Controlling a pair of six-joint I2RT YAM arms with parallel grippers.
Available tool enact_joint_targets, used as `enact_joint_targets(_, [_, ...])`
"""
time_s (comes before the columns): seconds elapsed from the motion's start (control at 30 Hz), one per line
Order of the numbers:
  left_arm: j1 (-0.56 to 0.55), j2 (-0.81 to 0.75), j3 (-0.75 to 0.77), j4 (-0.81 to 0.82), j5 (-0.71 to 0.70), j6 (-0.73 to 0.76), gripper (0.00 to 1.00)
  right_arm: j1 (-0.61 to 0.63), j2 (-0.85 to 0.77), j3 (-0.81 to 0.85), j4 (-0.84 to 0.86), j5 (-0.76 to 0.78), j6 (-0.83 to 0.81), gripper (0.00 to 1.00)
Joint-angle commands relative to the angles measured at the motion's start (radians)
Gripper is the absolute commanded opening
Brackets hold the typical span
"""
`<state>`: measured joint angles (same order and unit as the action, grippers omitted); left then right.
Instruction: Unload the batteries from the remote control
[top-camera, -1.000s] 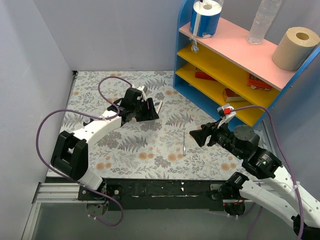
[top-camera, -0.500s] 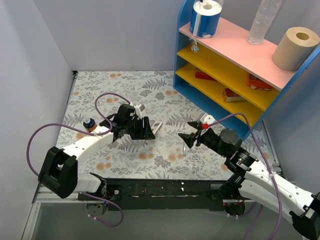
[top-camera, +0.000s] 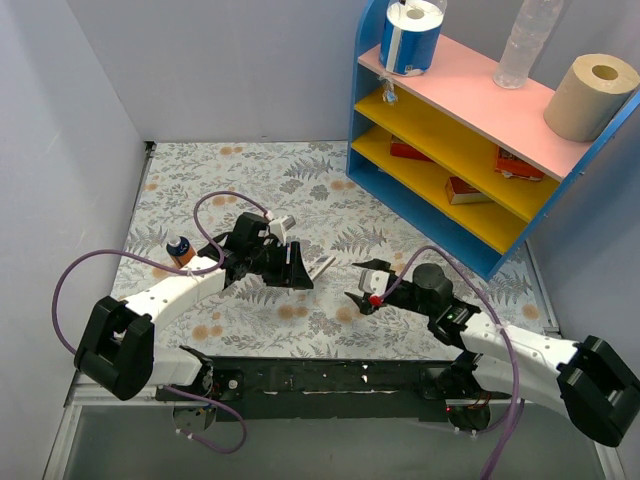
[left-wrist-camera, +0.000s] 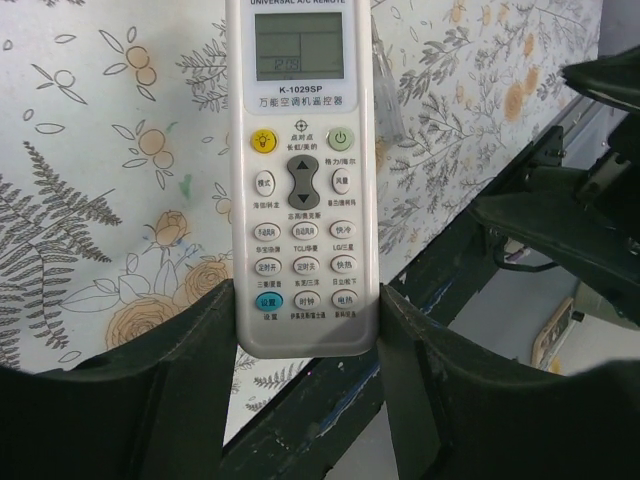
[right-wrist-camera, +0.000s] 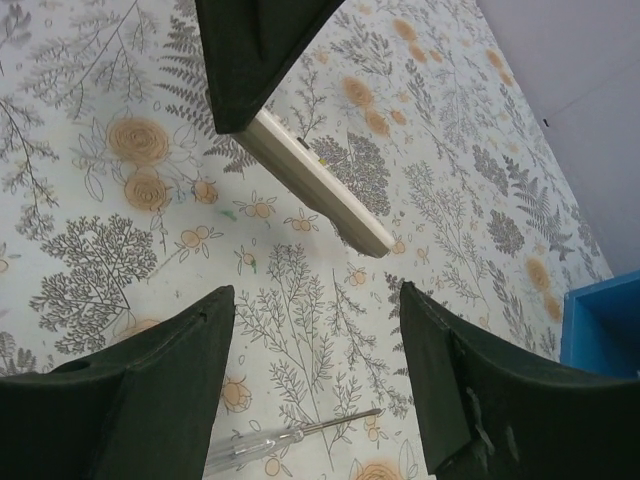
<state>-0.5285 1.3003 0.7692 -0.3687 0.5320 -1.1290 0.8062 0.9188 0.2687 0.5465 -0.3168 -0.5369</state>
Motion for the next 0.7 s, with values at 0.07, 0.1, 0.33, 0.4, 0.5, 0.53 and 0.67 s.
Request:
enact_joint_targets(0.07, [-0.005, -0.013, -0.004, 0.033, 0.114, 0.028, 0.0, 0.022, 0.136, 0.096, 0.133, -0.067, -0.211, 0.72])
enact_joint_targets(0.1, [-0.005, -0.016, -0.004, 0.036, 0.12, 0.026, 0.0, 0.027, 0.167, 0.112, 0.109, -0.07, -0.247, 0.72])
enact_joint_targets(0.33, [-0.008, -0.032, -0.015, 0.059, 0.177, 0.023, 0.0, 0.091, 0.261, 0.211, -0.006, -0.001, -0.385, 0.7])
enact_joint_targets(0.4, [-0.008, -0.03, -0.011, 0.059, 0.194, 0.026, 0.0, 0.103, 0.279, 0.234, -0.02, 0.012, -0.399, 0.69])
enact_joint_targets(0.5, [-0.008, -0.032, -0.013, 0.06, 0.2, 0.028, 0.0, 0.117, 0.305, 0.273, -0.078, 0.019, -0.431, 0.68])
enact_joint_targets(0.53, [-0.008, -0.033, -0.011, 0.062, 0.197, 0.028, 0.0, 0.12, 0.313, 0.282, -0.101, 0.019, -0.443, 0.68])
enact_joint_targets(0.67, [-0.01, -0.033, -0.01, 0.06, 0.2, 0.029, 0.0, 0.139, 0.35, 0.317, -0.18, 0.033, -0.471, 0.64])
